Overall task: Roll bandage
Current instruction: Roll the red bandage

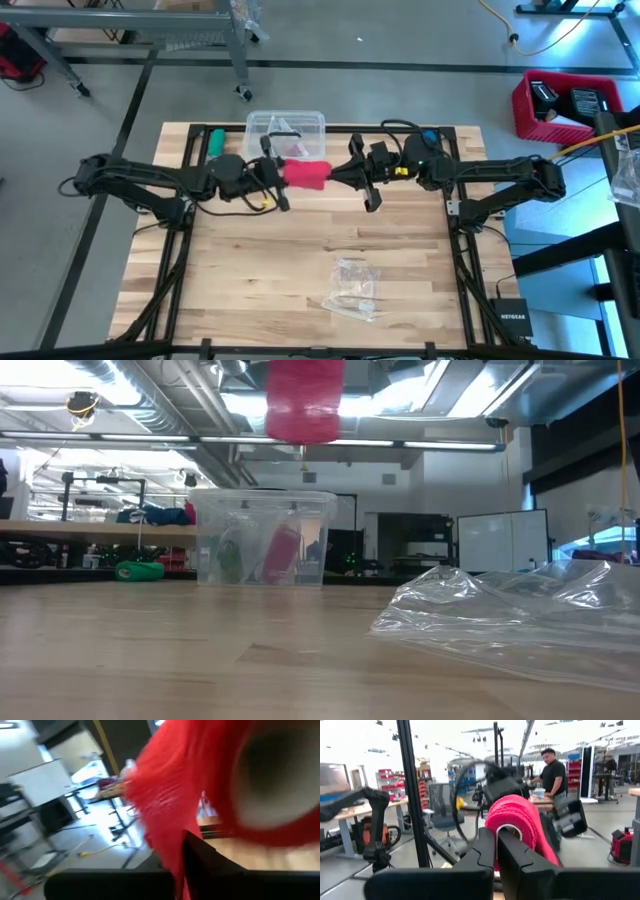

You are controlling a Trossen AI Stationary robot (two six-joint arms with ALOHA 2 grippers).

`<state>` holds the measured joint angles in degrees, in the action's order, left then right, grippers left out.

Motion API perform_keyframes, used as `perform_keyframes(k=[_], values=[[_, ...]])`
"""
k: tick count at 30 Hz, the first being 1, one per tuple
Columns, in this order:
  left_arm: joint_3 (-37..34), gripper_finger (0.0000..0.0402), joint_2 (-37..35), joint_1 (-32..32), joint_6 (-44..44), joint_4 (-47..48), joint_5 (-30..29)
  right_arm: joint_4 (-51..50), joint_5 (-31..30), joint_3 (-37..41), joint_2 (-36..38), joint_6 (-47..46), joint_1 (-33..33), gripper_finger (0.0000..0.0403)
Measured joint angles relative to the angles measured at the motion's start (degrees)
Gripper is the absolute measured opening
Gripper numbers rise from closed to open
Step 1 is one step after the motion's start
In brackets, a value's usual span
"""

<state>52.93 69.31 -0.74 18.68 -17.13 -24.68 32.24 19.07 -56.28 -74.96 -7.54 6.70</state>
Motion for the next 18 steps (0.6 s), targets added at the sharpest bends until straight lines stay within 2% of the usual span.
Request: perform_keyframes(k=[5,9,12,18], values=[[0.0,0.0017,3.14,2.19,1.78,-6.56,-3.42,5.65,0.85,0.01,0.0,-2.63,0.0,0.0009],[0.0,0.0003,4.24,3.18,5.49,-8.97,-5.16,5.56,3.03,0.01,0.01,-3.69,0.02,0.0007],[0.0,0.0005,4.29,4.06,5.65,-8.37,-5.65,5.64,5.12,0.01,0.0,-4.35,0.0,0.0005],[0.0,0.0003,4.31,4.84,3.94,-2.97,-8.18,6.66,4.87,0.01,0.0,-3.16,-1.39,0.0004]])
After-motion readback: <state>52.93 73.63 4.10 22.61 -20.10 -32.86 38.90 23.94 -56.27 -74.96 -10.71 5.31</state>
